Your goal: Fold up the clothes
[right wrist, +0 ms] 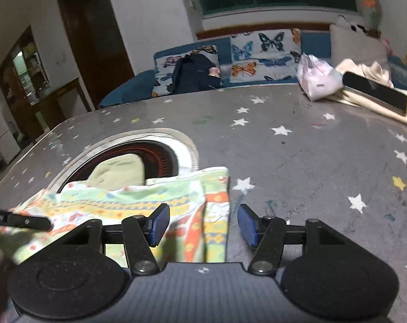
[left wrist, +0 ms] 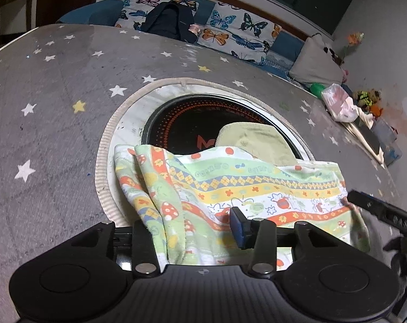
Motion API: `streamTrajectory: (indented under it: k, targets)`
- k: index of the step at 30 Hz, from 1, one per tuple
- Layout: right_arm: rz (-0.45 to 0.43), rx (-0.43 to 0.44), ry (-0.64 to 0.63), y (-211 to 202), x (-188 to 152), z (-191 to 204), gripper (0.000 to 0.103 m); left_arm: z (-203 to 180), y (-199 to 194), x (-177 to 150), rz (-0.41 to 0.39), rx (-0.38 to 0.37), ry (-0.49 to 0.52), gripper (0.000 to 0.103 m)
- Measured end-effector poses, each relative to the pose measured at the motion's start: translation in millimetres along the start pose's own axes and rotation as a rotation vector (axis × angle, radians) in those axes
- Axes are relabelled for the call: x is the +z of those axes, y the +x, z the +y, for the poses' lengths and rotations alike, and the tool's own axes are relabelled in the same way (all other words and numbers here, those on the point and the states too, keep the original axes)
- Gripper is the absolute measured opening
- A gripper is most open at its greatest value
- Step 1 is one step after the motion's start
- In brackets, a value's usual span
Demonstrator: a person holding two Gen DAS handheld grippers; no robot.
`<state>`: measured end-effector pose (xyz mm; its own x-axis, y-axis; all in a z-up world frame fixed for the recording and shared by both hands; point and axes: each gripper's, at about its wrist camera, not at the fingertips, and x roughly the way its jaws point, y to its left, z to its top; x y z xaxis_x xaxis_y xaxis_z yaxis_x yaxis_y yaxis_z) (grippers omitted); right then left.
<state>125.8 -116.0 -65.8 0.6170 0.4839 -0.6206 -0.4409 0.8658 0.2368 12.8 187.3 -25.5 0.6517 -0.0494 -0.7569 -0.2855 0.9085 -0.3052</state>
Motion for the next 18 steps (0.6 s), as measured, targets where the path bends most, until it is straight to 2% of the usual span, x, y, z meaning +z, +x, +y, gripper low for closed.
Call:
streamTrajectory:
  k: [7,9,10,11,12,13,14,18]
  targets:
    - [0.002,0.012,0.017,22.9,7.6,-2.4,0.056,-1.3,2.2,2.9,0.016,0.001,0.015,0.047]
    - [0.011,0.039,0.012,25.5,7.4,1.0,0.043,-1.4,3.2,3.9,0.017,0.002,0.017,0.047]
    - [0.022,0.059,0.007,26.6,6.8,3.7,0.030,-1.9,3.7,4.2,0.017,0.004,0.020,0.046]
    - [0.031,0.074,0.003,27.5,6.0,6.2,0.023,-2.6,4.2,4.5,0.017,0.008,0.023,0.045]
    - [0.038,0.078,0.002,27.4,5.3,9.0,0.019,-3.2,4.7,4.8,0.016,0.012,0.026,0.042]
    - [0.042,0.077,0.001,26.2,4.6,11.6,0.013,-3.7,4.9,5.1,0.013,0.018,0.032,0.034]
    - [0.037,0.078,0.005,23.9,4.0,12.3,0.010,-4.0,3.8,5.7,0.008,0.023,0.037,0.027]
    - [-0.007,0.098,0.029,5.4,4.2,11.4,0.009,-7.7,-5.8,11.1,-0.022,0.014,0.061,0.019]
